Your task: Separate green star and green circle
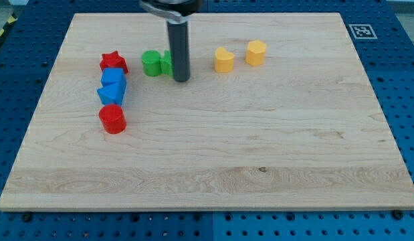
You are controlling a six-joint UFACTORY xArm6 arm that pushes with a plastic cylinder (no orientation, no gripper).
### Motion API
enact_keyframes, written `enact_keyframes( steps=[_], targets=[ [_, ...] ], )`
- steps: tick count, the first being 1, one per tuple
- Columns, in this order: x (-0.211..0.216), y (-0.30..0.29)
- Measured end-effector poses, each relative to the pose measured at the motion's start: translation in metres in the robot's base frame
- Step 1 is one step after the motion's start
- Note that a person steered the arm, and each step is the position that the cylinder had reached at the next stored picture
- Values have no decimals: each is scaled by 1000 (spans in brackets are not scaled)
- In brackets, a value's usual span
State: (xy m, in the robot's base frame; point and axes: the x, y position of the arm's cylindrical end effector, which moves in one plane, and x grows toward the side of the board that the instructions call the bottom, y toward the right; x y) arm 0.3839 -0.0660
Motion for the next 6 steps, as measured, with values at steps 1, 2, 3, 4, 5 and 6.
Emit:
enact_keyframes(
  steps=[1,2,3,4,5,6],
  targets=[
    [9,-26],
    [-2,-52],
    [-41,-60],
    [-50,-45],
    [-50,-36],
    [-50,-53]
  ],
)
